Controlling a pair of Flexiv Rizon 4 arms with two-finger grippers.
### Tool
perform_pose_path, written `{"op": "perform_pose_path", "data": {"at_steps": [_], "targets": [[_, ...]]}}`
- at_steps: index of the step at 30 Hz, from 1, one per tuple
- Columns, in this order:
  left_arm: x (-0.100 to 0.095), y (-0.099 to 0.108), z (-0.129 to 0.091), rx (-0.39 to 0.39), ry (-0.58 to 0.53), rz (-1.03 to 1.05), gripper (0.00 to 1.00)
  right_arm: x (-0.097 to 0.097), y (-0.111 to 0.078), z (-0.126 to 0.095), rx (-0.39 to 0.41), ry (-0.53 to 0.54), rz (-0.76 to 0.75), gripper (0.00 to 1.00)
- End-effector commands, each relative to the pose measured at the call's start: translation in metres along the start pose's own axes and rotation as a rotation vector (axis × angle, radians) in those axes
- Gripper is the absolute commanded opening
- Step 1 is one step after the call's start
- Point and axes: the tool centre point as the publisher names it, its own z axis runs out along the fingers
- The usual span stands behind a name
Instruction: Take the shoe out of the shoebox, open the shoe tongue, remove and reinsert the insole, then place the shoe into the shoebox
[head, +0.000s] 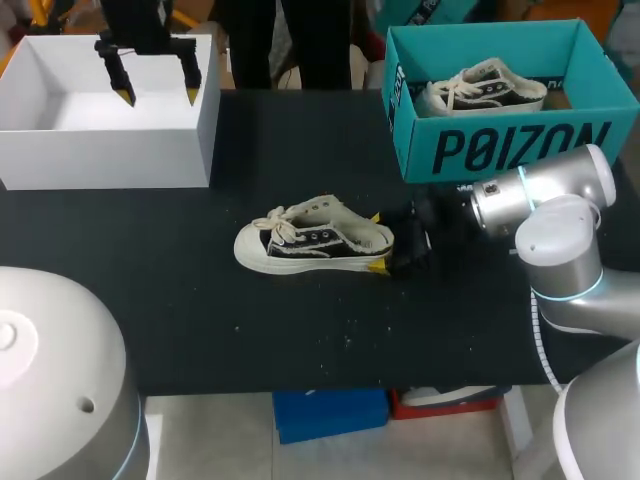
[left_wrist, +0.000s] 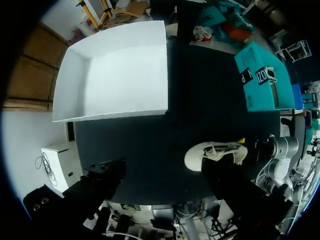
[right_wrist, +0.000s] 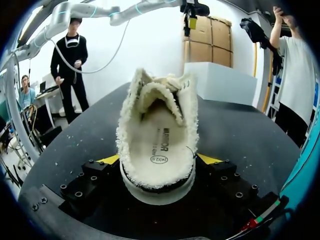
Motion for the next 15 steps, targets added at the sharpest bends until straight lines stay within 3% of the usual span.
{"op": "perform_pose_path", "data": {"at_steps": [1, 5, 15], "targets": [[0.052, 0.037, 0.007, 0.067, -0.061, 0.013, 1.0, -0.001, -0.002, 0.003, 0.001, -0.003, 0.0, 0.0], [0.086, 0.057, 0.007, 0.068, -0.038, 0.034, 1.0, -0.001, -0.002, 0.003, 0.001, -0.003, 0.0, 0.0], [0.086, 0.057, 0.007, 0.068, -0.038, 0.034, 1.0, -0.001, -0.002, 0.003, 0.001, -0.003, 0.0, 0.0]]}}
